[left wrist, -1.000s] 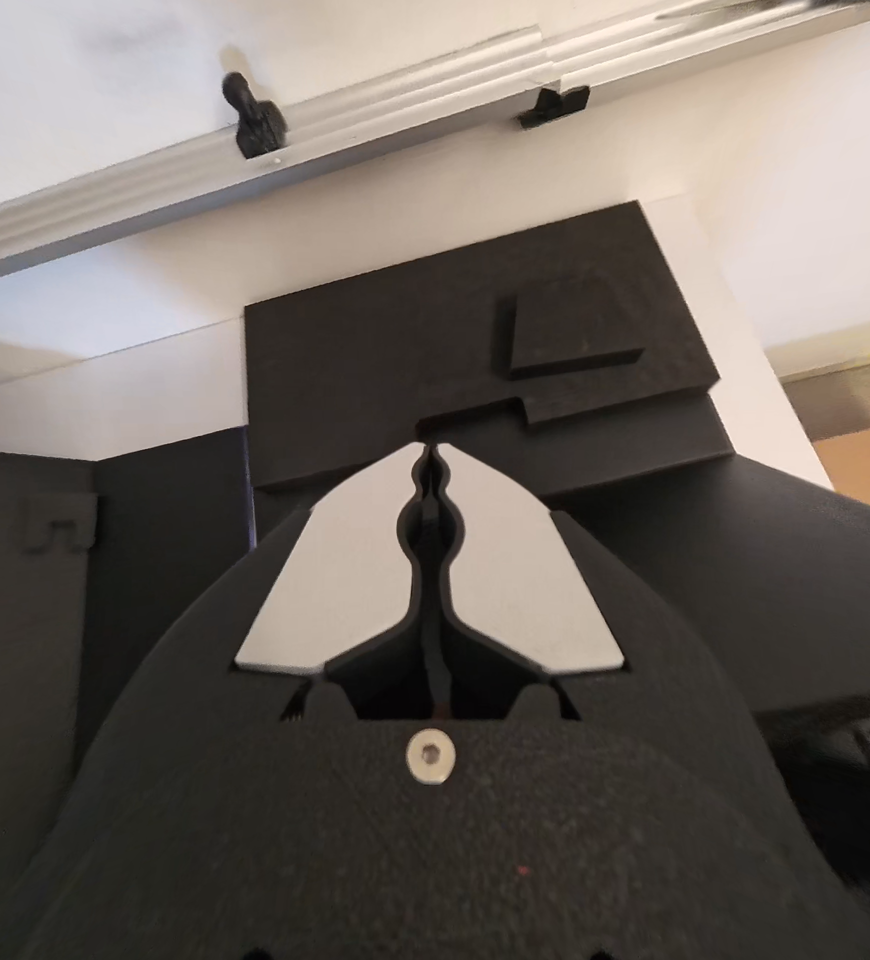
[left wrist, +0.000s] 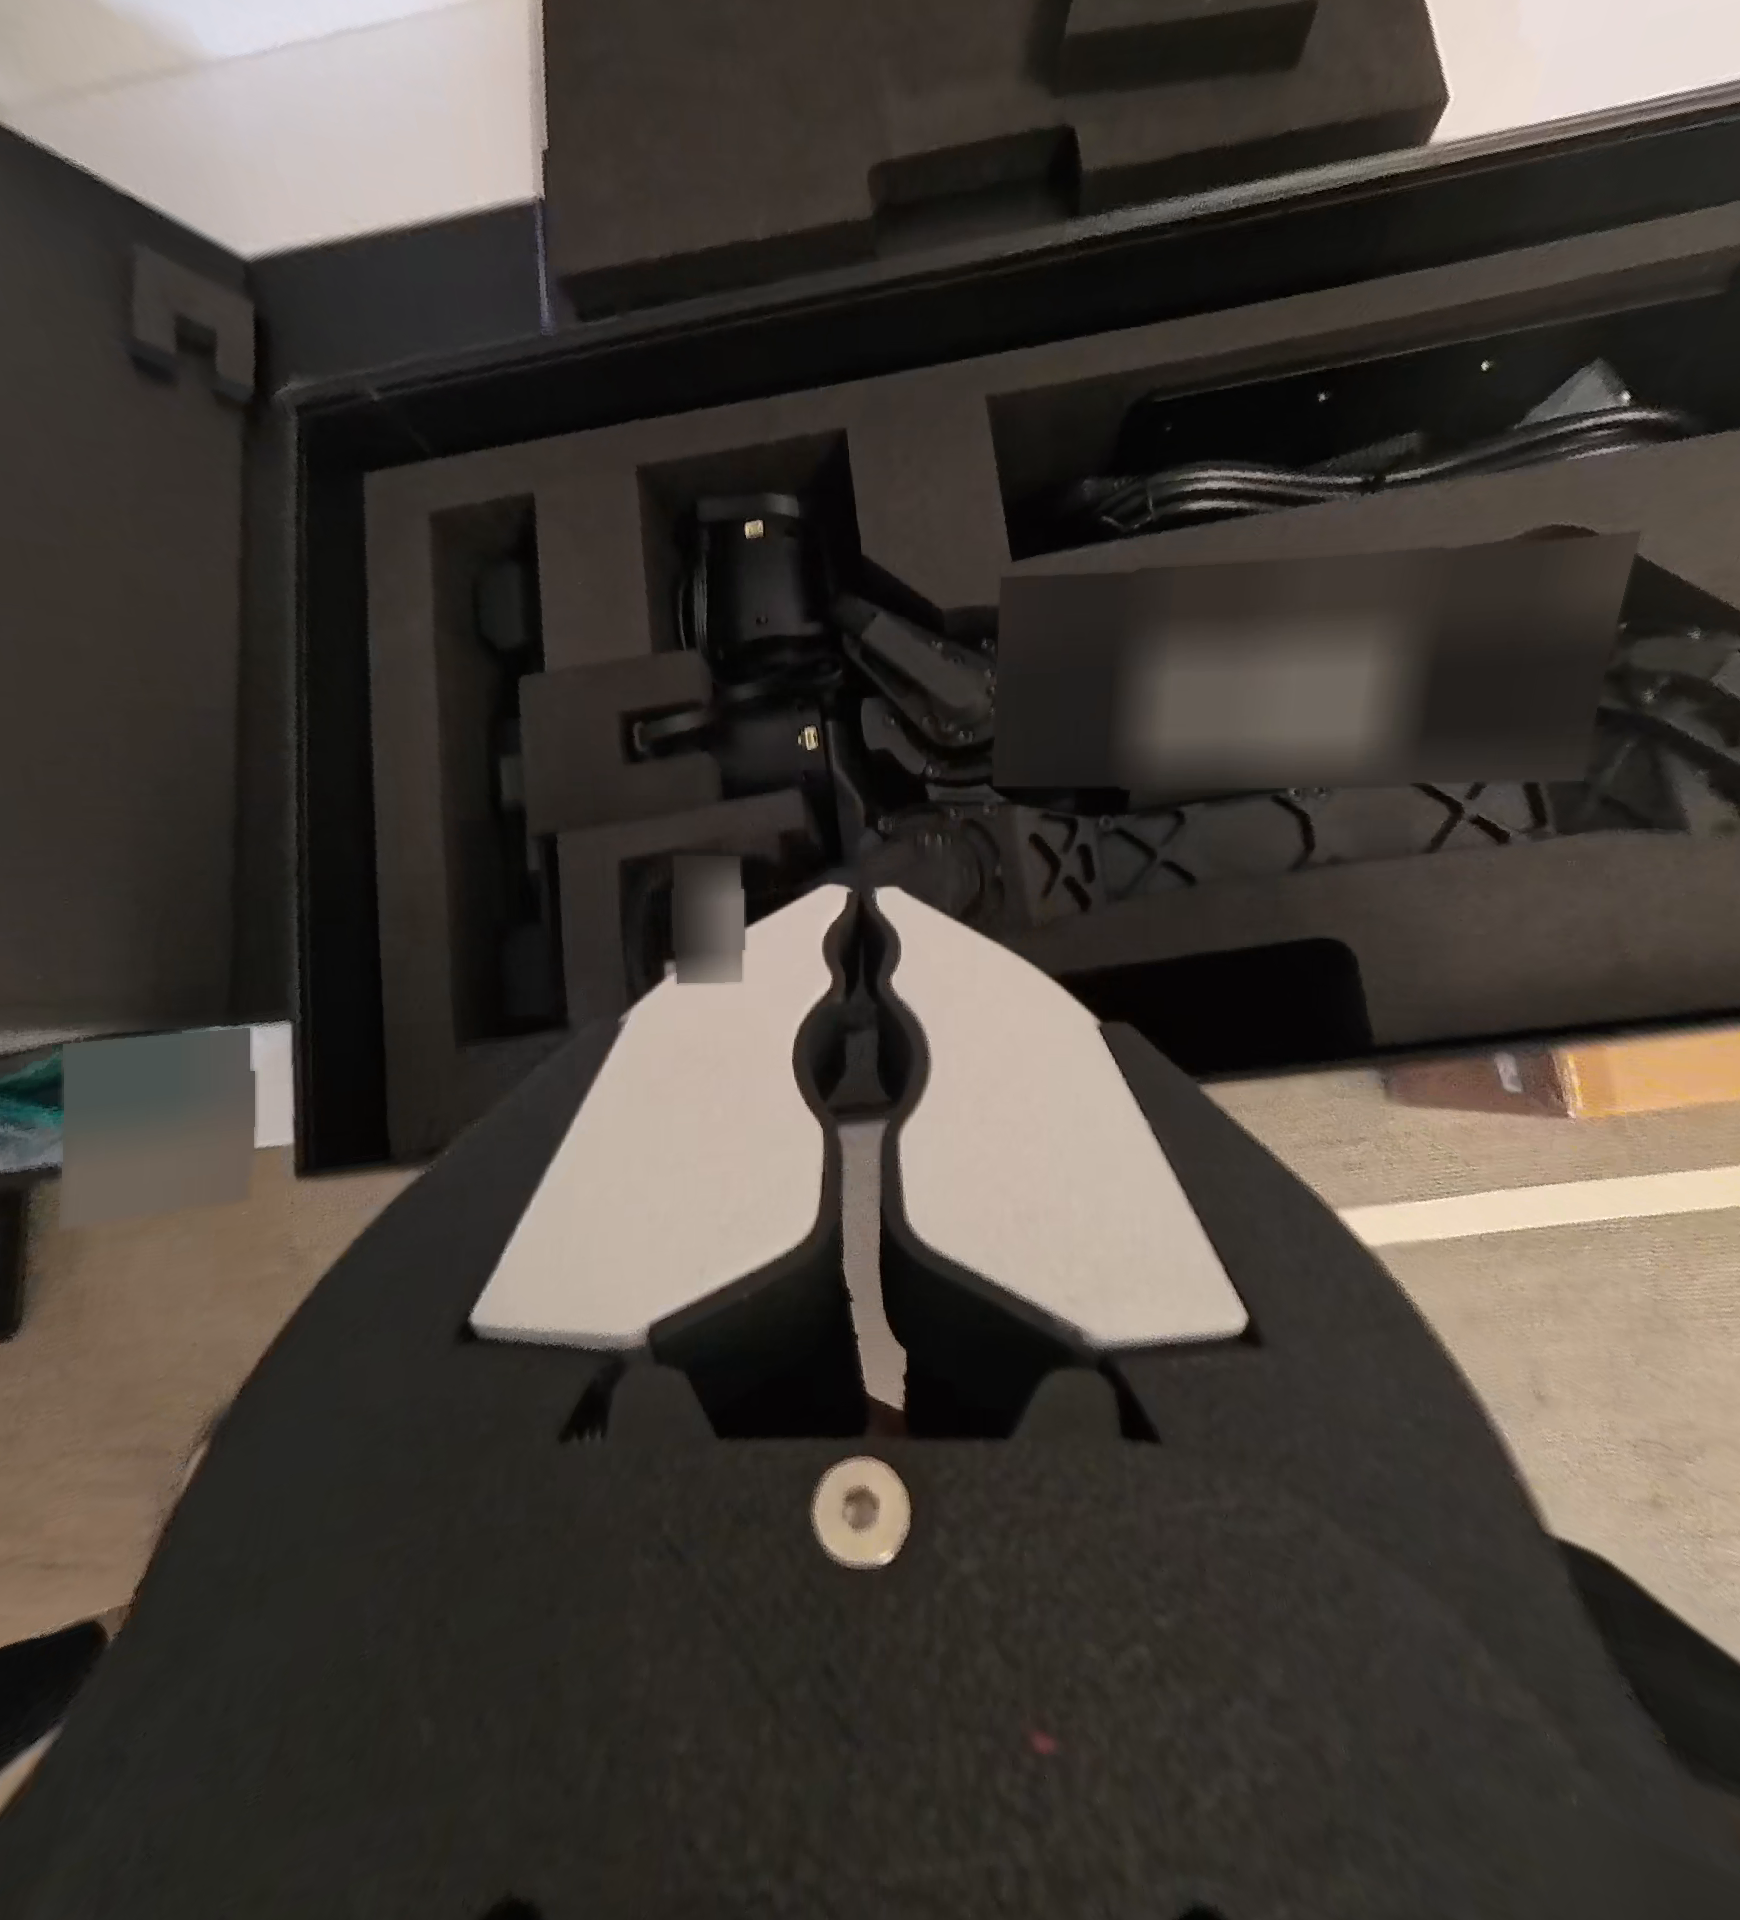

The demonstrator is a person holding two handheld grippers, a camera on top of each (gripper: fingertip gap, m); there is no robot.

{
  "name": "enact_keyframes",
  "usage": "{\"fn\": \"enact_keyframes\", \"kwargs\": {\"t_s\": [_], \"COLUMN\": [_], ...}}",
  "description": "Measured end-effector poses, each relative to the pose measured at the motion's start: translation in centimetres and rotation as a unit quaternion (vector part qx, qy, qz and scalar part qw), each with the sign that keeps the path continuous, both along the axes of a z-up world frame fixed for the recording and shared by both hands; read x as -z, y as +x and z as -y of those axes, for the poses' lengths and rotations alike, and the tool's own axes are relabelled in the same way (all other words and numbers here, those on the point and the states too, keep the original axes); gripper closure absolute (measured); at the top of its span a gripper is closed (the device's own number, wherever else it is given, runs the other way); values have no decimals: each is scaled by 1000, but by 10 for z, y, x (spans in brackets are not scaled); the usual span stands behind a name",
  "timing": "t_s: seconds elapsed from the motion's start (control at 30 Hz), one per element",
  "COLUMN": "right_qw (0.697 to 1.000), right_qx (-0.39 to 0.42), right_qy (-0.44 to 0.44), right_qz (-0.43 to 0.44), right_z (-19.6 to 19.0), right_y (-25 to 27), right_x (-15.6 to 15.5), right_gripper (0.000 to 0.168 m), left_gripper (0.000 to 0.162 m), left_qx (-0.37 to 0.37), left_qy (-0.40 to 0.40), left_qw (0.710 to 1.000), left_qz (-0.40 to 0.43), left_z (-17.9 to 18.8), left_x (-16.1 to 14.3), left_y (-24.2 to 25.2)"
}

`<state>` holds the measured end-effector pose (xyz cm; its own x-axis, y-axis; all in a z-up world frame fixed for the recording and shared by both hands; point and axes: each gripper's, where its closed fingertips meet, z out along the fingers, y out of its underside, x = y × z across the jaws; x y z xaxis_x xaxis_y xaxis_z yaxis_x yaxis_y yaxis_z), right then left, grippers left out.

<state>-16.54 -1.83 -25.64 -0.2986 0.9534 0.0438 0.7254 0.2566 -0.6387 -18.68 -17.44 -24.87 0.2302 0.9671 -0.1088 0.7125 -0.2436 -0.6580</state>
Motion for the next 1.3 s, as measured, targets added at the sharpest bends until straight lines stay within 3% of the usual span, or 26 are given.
{"fn": "enact_keyframes", "kwargs": {"t_s": [0.23,0.53,1.3], "right_qw": [1000,1000,997], "right_qx": [1,-1,44], "right_qy": [-14,-7,58], "right_qz": [11,11,14], "right_z": [4,21,100], "right_y": [34,49,16], "right_x": [-14,-38,-42], "right_gripper": [168,168,168], "left_gripper": [162,162,162], "left_qx": [5,74,119], "left_qy": [29,49,111], "left_qw": [999,992,983], "left_qz": [40,86,82], "left_z": [-5,-10,60], "left_x": [-7,-17,-12], "left_y": [51,83,36]}}
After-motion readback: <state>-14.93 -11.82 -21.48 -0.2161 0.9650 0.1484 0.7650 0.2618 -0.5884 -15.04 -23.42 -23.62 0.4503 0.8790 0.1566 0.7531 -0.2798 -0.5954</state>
